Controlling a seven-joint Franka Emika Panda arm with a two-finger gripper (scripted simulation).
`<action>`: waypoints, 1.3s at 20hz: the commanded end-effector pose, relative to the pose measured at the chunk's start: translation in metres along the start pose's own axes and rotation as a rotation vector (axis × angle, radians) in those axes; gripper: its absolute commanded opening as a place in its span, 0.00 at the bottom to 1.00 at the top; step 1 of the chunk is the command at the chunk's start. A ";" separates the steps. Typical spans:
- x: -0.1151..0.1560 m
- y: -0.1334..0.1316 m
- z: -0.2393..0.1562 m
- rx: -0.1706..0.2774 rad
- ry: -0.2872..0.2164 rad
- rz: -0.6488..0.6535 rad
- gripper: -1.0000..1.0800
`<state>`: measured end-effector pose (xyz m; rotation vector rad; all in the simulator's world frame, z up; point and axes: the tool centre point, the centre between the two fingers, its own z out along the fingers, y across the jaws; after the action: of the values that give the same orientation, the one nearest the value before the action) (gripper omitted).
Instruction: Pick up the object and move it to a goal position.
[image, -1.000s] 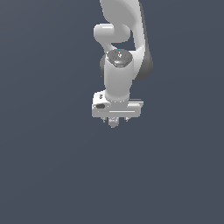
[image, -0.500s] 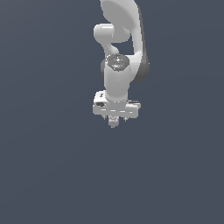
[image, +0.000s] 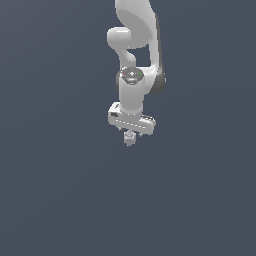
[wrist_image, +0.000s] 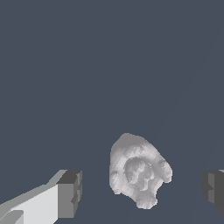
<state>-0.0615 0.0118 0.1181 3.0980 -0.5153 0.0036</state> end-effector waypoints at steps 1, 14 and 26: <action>-0.008 0.004 0.006 0.001 -0.001 0.041 0.96; -0.017 0.008 0.018 0.000 -0.003 0.088 0.96; -0.019 0.009 0.062 0.000 -0.002 0.093 0.96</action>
<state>-0.0822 0.0095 0.0593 3.0713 -0.6584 -0.0020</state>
